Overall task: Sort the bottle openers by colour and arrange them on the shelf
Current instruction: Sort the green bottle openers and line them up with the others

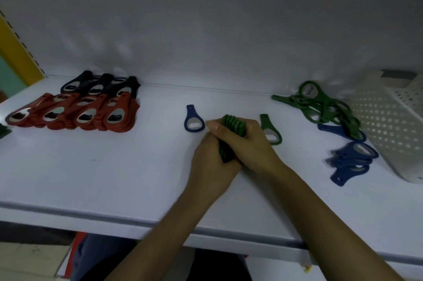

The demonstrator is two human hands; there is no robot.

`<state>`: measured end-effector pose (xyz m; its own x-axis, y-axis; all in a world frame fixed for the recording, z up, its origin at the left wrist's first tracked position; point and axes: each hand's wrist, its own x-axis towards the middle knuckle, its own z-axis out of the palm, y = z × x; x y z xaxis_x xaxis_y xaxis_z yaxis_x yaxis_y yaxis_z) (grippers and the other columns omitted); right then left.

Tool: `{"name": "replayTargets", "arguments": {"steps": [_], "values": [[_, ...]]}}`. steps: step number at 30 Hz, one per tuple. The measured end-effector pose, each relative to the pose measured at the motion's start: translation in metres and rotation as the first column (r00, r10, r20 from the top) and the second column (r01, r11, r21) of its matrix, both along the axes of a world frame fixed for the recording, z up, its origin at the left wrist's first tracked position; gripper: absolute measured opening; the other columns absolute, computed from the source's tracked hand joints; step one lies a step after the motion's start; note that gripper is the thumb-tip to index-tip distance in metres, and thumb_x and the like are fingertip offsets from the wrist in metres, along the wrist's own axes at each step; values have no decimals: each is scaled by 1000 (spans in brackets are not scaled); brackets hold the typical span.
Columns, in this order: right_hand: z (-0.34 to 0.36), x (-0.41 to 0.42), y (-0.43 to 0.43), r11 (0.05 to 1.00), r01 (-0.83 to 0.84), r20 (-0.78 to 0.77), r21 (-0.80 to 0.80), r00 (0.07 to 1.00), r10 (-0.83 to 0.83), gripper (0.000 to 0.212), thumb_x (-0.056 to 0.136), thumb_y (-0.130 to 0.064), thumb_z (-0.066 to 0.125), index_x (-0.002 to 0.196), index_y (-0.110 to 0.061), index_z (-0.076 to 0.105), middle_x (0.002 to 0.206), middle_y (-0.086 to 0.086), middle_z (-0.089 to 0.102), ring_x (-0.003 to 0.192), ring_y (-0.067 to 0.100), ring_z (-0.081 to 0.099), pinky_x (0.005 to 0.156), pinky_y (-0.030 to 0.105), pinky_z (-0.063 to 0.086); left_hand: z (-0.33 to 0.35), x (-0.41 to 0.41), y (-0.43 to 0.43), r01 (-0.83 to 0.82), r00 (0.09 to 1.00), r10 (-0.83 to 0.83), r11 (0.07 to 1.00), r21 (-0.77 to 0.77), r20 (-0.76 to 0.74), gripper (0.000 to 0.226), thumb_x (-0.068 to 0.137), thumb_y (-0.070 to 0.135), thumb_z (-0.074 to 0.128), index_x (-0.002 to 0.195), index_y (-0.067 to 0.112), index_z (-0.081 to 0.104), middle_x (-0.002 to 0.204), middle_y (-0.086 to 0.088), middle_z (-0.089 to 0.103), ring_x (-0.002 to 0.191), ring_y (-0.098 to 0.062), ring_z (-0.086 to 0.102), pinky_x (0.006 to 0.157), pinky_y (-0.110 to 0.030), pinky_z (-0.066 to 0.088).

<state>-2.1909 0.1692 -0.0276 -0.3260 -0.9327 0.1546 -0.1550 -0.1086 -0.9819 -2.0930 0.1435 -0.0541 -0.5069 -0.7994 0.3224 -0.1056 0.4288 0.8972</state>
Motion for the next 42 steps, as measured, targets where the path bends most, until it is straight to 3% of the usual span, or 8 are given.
{"name": "replayTargets", "arguments": {"steps": [4,7,14,21,28,31,35,42], "values": [[11,8,1,997,79,406,13,911,-77,27,82,-26,70,93,-2,71,101,18,71,96,28,68,86,34,57,8,6,7,-48,999,48,999,3,-12,31,84,22,68,109,29,51,94,18,60,88,-1,61,68,-9,45],[23,20,-2,1000,20,828,23,560,-30,23,77,-23,72,91,-6,68,101,14,72,88,24,71,78,38,59,18,25,13,-146,989,145,980,-137,-14,55,74,55,62,118,34,38,101,25,55,89,6,58,75,-9,47],[41,111,-16,962,-274,968,-8,237,75,37,88,-38,58,106,-7,63,99,10,69,88,23,66,80,34,52,49,108,-10,-360,889,457,677,-642,-16,61,77,69,50,117,23,47,92,-4,71,73,-17,68,63,-16,44],[43,220,-45,864,-500,946,-61,247,210,39,96,-38,44,106,-7,65,85,9,69,80,18,67,72,26,56,52,222,-46,-450,761,636,376,-810,-127,57,91,65,31,117,17,49,77,-10,70,59,-24,66,56,-27,44],[20,259,-83,860,-486,778,156,597,197,41,91,-34,58,123,-7,60,110,15,67,89,19,68,77,28,54,28,272,-71,-689,715,679,643,-334,-167,30,87,55,48,86,25,53,69,19,57,68,7,57,56,-8,40],[18,244,-101,934,-340,353,107,891,284,36,83,-19,70,117,-11,60,91,1,72,80,10,69,68,19,53,33,299,-100,-589,777,629,737,-331,18,38,86,55,48,83,18,59,72,11,60,71,0,57,59,-12,39],[42,234,-123,765,-610,-136,206,756,640,26,79,-11,73,104,-14,65,79,-7,72,78,6,69,70,18,54,64,324,-134,-217,853,338,923,-318,399,45,86,59,45,91,18,62,81,2,63,75,-12,58,65,-29,44],[34,259,-151,806,-404,164,433,914,370,18,76,-21,77,89,-12,69,79,4,71,68,14,64,56,23,54,72,352,-176,-372,773,531,822,-431,347,54,93,59,20,109,18,51,86,2,58,74,-12,54,64,-27,39]]}}
